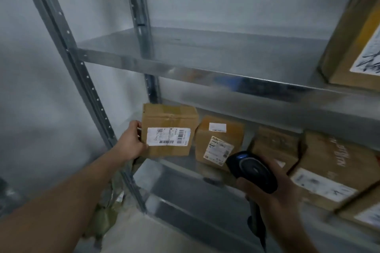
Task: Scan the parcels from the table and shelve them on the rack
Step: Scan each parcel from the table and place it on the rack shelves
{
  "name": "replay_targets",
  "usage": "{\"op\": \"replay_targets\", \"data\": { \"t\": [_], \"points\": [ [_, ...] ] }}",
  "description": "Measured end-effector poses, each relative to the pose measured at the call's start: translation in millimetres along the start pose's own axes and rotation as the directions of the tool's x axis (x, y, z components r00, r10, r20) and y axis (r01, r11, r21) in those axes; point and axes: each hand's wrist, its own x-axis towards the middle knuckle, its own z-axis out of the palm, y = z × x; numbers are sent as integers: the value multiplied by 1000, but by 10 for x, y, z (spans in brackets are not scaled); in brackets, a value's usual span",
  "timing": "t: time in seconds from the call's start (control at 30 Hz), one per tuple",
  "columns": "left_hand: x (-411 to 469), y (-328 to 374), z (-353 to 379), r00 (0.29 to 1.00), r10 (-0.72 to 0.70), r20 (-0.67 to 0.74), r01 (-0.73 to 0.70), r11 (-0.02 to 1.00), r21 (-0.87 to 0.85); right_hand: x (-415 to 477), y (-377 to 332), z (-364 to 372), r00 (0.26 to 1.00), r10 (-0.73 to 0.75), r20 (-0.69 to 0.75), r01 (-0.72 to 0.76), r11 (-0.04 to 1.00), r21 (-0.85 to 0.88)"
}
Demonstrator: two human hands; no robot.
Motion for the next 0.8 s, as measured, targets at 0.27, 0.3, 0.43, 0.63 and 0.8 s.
{"op": "replay_targets", "data": {
  "t": [0.27, 0.3, 0.43, 0.63, 0.8],
  "points": [
    [856, -455, 156, 979, 123, 165, -120, 992, -30, -99, 228, 517, 959, 167, -228, -180, 983, -38],
    [956, -564, 212, 974, 135, 180, -126, 990, -56, -114, 239, 582, 953, 171, -252, -185, 982, -35],
    [1107, -733, 355, 970, 117, 212, -105, 992, -66, -187, 323, 792, 928, 183, -323, -209, 977, -48],
    [1350, -848, 492, 967, 146, 209, -135, 989, -65, -258, 318, 987, 904, 196, -381, -224, 974, -32],
    [1382, -697, 565, 954, 210, 215, -204, 978, -49, -326, 260, 1129, 892, 211, -401, -241, 970, -26]
  ]
}}
